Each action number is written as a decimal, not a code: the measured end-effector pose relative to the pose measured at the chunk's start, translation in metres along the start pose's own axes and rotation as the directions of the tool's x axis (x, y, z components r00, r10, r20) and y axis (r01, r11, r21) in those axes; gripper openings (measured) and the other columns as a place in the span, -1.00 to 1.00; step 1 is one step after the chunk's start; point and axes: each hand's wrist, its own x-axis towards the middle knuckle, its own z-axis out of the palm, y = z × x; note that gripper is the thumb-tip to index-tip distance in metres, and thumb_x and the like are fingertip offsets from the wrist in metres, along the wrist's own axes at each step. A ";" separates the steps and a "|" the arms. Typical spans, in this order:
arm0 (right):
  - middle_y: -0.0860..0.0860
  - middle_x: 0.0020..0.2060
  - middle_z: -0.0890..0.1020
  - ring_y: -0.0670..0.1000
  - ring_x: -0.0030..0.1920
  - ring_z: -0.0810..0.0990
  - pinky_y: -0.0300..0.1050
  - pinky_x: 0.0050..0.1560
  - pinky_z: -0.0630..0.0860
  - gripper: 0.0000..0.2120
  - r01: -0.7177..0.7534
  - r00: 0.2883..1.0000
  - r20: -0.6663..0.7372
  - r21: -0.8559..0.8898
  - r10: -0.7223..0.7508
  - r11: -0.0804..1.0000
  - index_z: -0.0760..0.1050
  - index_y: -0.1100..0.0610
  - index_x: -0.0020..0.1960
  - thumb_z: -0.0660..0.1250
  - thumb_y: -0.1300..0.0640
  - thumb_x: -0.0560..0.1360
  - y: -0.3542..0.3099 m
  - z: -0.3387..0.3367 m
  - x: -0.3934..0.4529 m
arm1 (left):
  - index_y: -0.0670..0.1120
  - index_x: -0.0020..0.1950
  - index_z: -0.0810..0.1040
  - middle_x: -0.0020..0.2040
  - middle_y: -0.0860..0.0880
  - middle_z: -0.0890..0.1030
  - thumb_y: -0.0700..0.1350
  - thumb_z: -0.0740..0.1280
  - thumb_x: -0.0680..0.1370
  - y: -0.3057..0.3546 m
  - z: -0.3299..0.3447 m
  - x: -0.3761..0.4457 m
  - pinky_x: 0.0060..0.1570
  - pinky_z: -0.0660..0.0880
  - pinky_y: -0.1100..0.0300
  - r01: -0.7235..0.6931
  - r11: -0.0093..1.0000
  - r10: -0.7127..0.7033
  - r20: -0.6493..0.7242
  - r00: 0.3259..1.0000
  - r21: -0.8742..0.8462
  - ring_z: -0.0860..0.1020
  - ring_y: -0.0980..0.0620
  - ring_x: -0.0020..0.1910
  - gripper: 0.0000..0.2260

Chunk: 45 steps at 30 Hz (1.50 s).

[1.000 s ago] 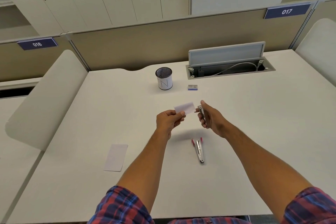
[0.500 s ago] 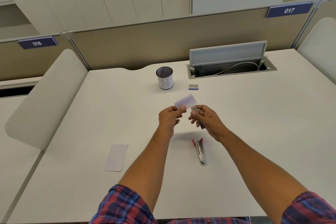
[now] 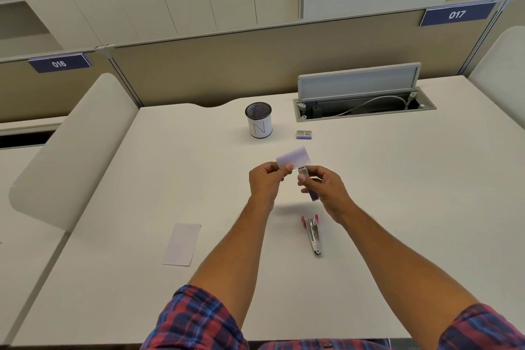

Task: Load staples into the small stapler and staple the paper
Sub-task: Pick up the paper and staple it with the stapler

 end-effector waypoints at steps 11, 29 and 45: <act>0.11 -0.06 0.75 0.06 -0.09 0.71 -0.06 0.01 0.67 -0.51 -0.015 0.999 -0.041 0.033 0.017 0.999 0.65 0.19 0.19 0.55 -0.10 0.38 0.001 0.003 0.003 | 0.02 -0.25 0.69 -0.34 0.09 0.69 -0.07 0.64 0.37 -0.003 0.004 -0.003 -0.29 0.54 0.36 -0.083 0.994 0.076 0.088 0.993 0.075 0.57 0.24 -0.40 -0.86; 0.18 -0.19 0.72 0.09 -0.20 0.67 -0.06 -0.07 0.62 -0.73 -0.068 0.982 -0.164 0.155 0.093 0.986 0.69 0.28 0.05 0.53 0.09 0.48 0.001 0.007 0.007 | -0.12 -0.02 0.66 -0.11 -0.03 0.73 0.15 0.46 0.52 0.003 0.014 -0.010 -0.09 0.63 0.15 0.105 0.994 -0.101 0.258 0.961 -0.005 0.71 0.04 -0.11 -0.68; 0.13 -0.17 0.74 0.15 -0.20 0.68 -0.02 -0.10 0.65 -0.89 -0.058 0.988 -0.141 0.032 0.061 0.998 0.71 0.21 0.03 0.48 0.28 0.50 -0.004 -0.004 0.012 | -0.18 0.07 0.66 -0.07 -0.18 0.73 -0.20 0.55 0.47 0.002 0.019 -0.016 -0.02 0.65 0.15 0.226 0.932 -0.124 0.338 0.933 -0.284 0.70 -0.13 -0.10 -0.79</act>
